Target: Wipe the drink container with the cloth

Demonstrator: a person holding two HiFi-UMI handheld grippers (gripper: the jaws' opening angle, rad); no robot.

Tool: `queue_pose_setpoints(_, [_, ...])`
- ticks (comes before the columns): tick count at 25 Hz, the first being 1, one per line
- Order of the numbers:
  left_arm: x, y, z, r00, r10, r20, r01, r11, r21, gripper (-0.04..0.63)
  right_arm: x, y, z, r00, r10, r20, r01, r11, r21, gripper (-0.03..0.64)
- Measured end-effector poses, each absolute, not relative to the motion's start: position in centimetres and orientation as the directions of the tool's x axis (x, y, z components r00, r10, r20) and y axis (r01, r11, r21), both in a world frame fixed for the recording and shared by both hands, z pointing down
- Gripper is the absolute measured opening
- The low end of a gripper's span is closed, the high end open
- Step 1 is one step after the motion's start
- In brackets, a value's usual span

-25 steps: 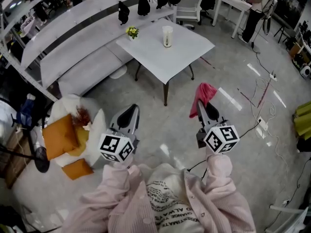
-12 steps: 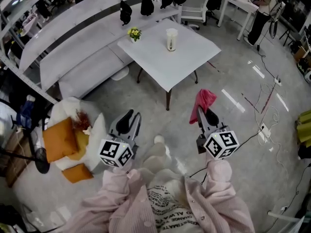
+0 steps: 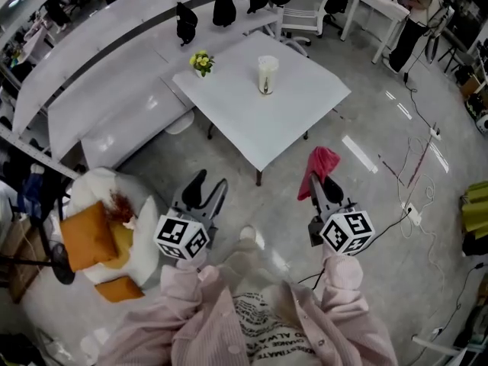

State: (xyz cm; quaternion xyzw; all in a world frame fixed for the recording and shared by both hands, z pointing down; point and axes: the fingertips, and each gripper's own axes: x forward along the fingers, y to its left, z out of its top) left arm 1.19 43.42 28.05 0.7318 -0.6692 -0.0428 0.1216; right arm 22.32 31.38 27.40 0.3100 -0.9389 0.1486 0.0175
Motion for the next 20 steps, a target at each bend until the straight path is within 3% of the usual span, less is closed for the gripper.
queue_pose_setpoints(20, [-5.0,22.2,30.2,0.21,-0.965,0.16,-0.955,-0.168,0.244,0.285,14.9,13.7,29.2,-0.778,-0.609,0.155,-0.626,0.728,-0.278,0.046])
